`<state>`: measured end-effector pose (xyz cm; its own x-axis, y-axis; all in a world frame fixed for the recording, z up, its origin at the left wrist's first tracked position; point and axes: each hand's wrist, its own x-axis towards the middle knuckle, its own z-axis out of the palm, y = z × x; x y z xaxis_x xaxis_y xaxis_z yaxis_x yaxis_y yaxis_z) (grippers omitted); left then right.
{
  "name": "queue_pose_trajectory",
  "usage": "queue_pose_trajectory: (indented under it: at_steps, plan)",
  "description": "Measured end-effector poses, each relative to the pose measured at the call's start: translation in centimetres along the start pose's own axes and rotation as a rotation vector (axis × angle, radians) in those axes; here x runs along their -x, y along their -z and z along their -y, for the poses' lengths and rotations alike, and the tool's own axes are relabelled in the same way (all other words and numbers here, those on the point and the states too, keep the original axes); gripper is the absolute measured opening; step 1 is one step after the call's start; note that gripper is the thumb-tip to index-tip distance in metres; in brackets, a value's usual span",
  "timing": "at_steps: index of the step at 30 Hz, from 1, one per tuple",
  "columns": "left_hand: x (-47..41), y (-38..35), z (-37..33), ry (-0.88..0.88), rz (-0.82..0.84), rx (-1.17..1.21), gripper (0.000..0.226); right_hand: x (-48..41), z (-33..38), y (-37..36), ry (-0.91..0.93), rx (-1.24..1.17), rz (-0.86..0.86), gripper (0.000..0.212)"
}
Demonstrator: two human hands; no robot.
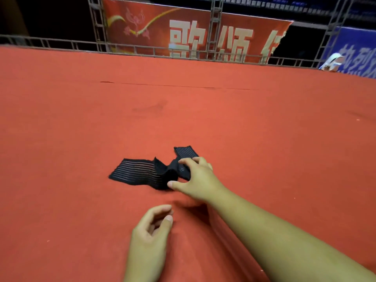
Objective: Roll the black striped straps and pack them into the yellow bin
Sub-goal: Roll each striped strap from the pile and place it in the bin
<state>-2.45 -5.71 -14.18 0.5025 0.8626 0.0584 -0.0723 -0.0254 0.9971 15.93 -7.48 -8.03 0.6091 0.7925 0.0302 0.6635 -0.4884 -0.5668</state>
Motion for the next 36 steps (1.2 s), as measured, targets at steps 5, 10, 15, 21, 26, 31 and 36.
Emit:
queue_pose_trajectory:
  at_steps: [5, 10, 15, 21, 26, 31, 36]
  plan:
    - [-0.1, -0.2, -0.1, 0.003, 0.019, 0.013, 0.027, -4.8, -1.6, -2.1, -0.197, 0.047, 0.025, 0.093]
    - [-0.1, -0.3, -0.2, 0.001, 0.030, 0.017, 0.014, -7.0, -3.7, -3.1, -0.314, 0.070, 0.067, 0.064]
    - [-0.1, -0.2, -0.7, -0.051, 0.041, -0.049, 0.025, -7.0, -2.5, -1.9, -0.231, 0.047, -0.017, 0.028]
    - [0.2, 0.0, -0.6, -0.084, 0.074, -0.098, 0.014, -5.7, -3.1, -0.6, -0.196, -0.012, -0.150, 0.028]
    - [0.4, -0.3, -0.6, -0.078, 0.065, -0.071, 0.018, -2.5, -4.5, 0.0, -0.094, -0.128, -0.317, 0.016]
    - [0.6, -0.6, -0.1, -0.095, 0.040, -0.009, 0.041, 3.2, -5.2, 0.7, 0.060, -0.197, -0.421, 0.025]
    - [1.2, -0.5, -0.1, -0.215, 0.121, -0.171, 0.069, 9.3, -5.3, 1.1, 0.055, -0.290, -0.440, 0.044]
